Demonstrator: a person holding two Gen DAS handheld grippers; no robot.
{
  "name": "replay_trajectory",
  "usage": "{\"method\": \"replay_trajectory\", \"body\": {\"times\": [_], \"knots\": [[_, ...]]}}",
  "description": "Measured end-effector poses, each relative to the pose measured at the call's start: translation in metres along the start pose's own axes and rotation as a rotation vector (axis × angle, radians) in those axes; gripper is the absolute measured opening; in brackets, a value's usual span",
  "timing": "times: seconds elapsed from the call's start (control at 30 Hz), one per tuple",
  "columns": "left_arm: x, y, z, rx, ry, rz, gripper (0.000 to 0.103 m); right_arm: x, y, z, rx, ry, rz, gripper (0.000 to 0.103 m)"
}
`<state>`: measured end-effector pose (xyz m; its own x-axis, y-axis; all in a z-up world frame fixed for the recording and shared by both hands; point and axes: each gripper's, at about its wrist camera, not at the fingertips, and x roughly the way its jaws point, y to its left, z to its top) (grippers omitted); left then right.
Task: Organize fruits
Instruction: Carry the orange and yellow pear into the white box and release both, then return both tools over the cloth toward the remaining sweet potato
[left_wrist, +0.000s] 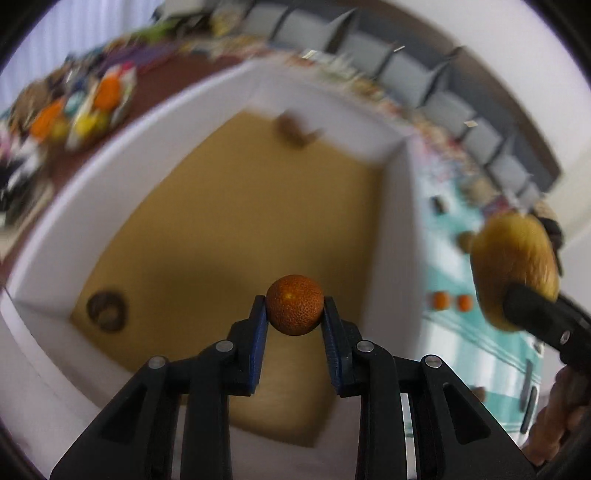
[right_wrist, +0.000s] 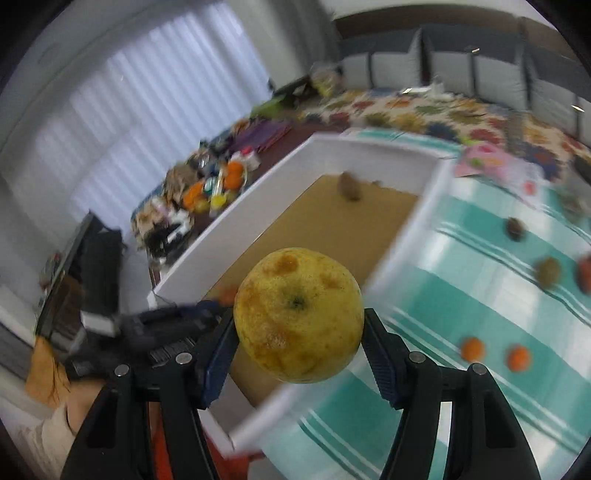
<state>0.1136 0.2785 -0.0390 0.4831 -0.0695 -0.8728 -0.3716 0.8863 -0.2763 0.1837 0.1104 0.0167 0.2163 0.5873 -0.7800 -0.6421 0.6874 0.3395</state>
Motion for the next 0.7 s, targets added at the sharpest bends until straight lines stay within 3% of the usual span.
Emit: {"method": "replay_trajectory", "body": {"times": [0.2,0.27,0.3,0.37,0.4,0.57,0.7], "knots": [[0.032,0.026,-0.010,-0.100,0.088,0.043,0.031,0.093,0.010,0.004,-0.084,0.185,-0.132,0.065],[0.034,0.030,-0.011,-0.108,0.080,0.050,0.041,0.107,0.010,0.005,-0.104,0.194,-0.164,0.066],[0.033,0.031,-0.012,-0.108,0.070,0.052,0.044,0.109,0.010,0.006,-0.105,0.181,-0.178,0.067],[0.026,0.030,-0.012,-0.108,0.031,0.068,0.066,0.099,0.005,0.012,-0.080,0.128,-0.165,0.067],[0.017,0.032,-0.011,-0.111,0.007,0.074,0.071,0.089,0.004,0.017,-0.059,0.091,-0.156,0.067],[-0.026,0.005,-0.005,-0.053,-0.149,0.064,0.079,0.018,-0.008,0.027,-0.033,-0.112,-0.187,0.071],[-0.060,-0.048,-0.021,0.061,-0.237,-0.025,0.082,-0.051,-0.034,0.001,-0.014,-0.248,-0.276,0.082]]}}
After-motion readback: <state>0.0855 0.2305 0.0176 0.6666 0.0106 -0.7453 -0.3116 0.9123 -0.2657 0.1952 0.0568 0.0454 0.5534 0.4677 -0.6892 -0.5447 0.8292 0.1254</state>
